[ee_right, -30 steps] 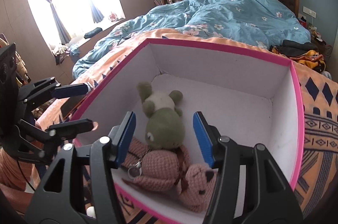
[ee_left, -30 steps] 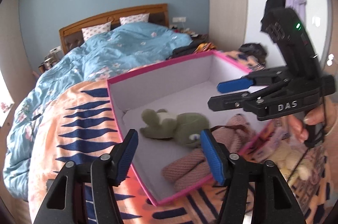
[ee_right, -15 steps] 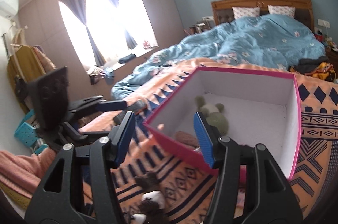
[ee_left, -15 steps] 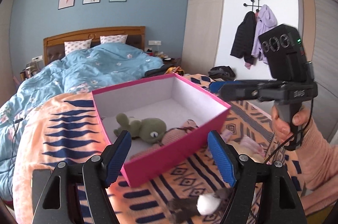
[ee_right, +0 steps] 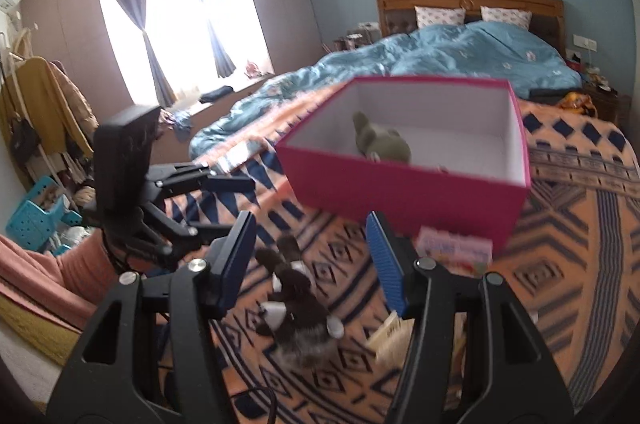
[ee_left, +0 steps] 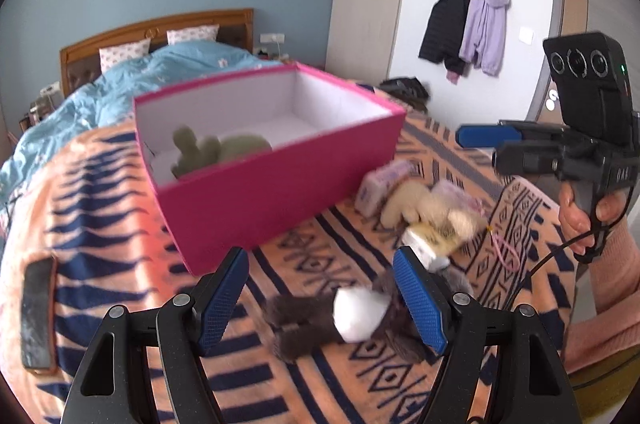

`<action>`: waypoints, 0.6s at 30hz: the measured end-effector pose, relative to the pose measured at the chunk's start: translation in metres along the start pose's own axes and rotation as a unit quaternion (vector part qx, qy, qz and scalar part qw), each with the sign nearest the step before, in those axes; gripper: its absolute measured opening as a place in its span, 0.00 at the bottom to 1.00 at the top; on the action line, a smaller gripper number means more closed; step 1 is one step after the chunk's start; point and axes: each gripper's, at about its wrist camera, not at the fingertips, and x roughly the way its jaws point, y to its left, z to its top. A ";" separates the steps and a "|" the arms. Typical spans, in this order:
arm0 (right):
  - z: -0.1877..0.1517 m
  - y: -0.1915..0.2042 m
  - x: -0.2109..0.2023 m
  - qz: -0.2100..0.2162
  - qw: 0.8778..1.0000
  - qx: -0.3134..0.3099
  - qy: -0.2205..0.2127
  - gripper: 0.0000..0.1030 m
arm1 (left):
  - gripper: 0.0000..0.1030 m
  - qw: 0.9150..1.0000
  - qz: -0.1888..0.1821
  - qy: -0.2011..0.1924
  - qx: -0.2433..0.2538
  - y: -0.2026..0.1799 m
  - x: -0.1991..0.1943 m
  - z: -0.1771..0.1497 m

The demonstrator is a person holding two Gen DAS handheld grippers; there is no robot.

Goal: Organize objects
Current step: 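Grasp the dark brown plush with white face using both grippers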

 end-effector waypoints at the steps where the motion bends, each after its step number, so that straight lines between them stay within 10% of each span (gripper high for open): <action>1: -0.008 -0.002 0.001 -0.004 1.000 0.004 0.007 0.57 | 0.74 1.000 -0.002 0.005 -0.001 -0.001 0.003 -0.003; 18: -0.078 0.022 0.048 -0.028 0.994 -0.029 0.103 0.57 | 0.74 0.999 0.006 0.037 -0.034 -0.003 0.015 -0.031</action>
